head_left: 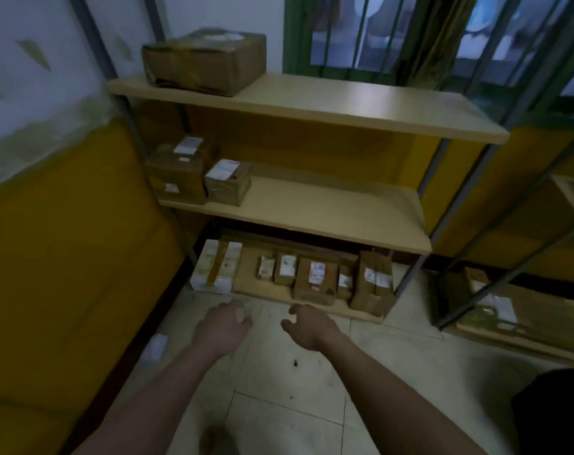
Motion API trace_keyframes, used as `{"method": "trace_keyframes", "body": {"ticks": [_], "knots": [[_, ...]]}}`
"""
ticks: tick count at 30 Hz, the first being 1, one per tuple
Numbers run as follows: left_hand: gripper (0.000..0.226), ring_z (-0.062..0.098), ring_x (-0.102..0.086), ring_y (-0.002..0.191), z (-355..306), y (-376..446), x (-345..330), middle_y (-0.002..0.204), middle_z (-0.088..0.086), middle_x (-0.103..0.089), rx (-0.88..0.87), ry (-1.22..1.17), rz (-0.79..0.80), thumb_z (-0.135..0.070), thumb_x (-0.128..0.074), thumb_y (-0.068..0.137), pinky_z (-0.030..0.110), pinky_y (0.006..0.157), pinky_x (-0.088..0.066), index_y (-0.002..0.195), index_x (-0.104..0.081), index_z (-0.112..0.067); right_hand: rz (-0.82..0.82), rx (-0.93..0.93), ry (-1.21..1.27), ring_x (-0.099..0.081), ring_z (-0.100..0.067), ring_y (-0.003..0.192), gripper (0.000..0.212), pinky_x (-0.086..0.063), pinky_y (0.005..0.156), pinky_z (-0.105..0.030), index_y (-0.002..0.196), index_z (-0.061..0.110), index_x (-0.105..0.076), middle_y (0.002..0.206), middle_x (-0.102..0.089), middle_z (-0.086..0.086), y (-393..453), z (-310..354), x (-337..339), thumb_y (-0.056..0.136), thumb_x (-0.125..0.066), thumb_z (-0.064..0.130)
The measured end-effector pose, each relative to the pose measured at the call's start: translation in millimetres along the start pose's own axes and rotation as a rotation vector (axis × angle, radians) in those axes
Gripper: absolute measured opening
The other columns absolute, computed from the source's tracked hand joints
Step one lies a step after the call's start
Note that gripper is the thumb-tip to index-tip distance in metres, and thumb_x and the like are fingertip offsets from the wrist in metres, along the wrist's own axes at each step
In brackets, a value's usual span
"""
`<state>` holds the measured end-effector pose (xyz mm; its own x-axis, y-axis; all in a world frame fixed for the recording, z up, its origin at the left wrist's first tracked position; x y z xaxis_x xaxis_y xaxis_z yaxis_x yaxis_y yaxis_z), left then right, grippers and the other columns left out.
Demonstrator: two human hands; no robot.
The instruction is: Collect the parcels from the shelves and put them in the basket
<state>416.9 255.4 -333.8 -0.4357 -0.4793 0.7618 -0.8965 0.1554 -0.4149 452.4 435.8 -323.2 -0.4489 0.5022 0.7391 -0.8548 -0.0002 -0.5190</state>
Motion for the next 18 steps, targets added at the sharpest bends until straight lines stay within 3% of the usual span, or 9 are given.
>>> {"method": "trace_keyframes", "body": {"ticks": [5, 9, 13, 16, 18], "knots": [[0.046, 0.024, -0.053, 0.125, 51.5, 121.2, -24.9, 0.142, 0.006, -0.053, 0.070, -0.161, 0.020, -0.035, -0.054, 0.100, 0.030, 0.098, -0.045, 0.143, -0.048, -0.021, 0.059, -0.124, 0.220, -0.050, -0.025, 0.131, 0.050, -0.039, 0.103, -0.027, 0.145, 0.012, -0.045, 0.148, -0.047, -0.011, 133.3, -18.7, -58.4, 0.104, -0.045, 0.039], [0.042, 0.020, -0.053, 0.124, 116.6, 197.1, -99.7, 0.142, 0.005, -0.053, 0.133, -0.299, 0.148, -0.023, -0.056, 0.100, 0.028, 0.096, -0.043, 0.142, -0.049, -0.019, 0.124, -0.319, 0.341, -0.056, -0.022, 0.122, 0.041, -0.039, 0.090, -0.021, 0.140, 0.010, -0.049, 0.137, -0.058, -0.012, 223.6, -60.5, -149.2, 0.104, -0.048, 0.030], [0.043, 0.015, -0.048, 0.127, 164.8, 301.3, -151.7, 0.143, 0.002, -0.051, 0.154, -0.391, 0.200, -0.019, -0.057, 0.100, 0.024, 0.093, -0.039, 0.142, -0.049, -0.023, 0.184, -0.365, 0.302, -0.053, -0.020, 0.125, 0.044, -0.039, 0.098, -0.022, 0.143, 0.013, -0.045, 0.143, -0.051, -0.009, 323.9, -98.8, -199.3, 0.104, -0.047, 0.032], [0.043, 0.018, -0.051, 0.126, 182.5, 406.9, -170.5, 0.142, 0.004, -0.054, 0.161, -0.429, 0.130, -0.018, -0.058, 0.100, 0.024, 0.092, -0.039, 0.142, -0.049, -0.020, 0.133, -0.361, 0.334, -0.058, -0.022, 0.115, 0.044, -0.045, 0.094, -0.029, 0.143, 0.013, -0.045, 0.142, -0.052, -0.010, 428.9, -118.4, -198.2, 0.103, -0.048, 0.032], [0.044, 0.021, -0.053, 0.125, 189.6, 471.9, -188.1, 0.140, 0.008, -0.055, 0.162, -0.489, 0.097, -0.016, -0.059, 0.098, 0.027, 0.092, -0.041, 0.141, -0.050, -0.016, 0.065, -0.331, 0.358, -0.056, -0.024, 0.118, 0.045, -0.044, 0.095, -0.030, 0.144, 0.012, -0.045, 0.144, -0.051, -0.011, 511.4, -126.1, -198.5, 0.103, -0.047, 0.029]]}}
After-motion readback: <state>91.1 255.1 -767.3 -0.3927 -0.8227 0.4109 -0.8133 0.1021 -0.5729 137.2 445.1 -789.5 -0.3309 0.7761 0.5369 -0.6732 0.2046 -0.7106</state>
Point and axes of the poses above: each hand's wrist, its own y-axis towards the middle knuckle, its own x-axis out of the back of the hand, z = x × y, the point moved 10 cm from there along y, towards the middle knuckle
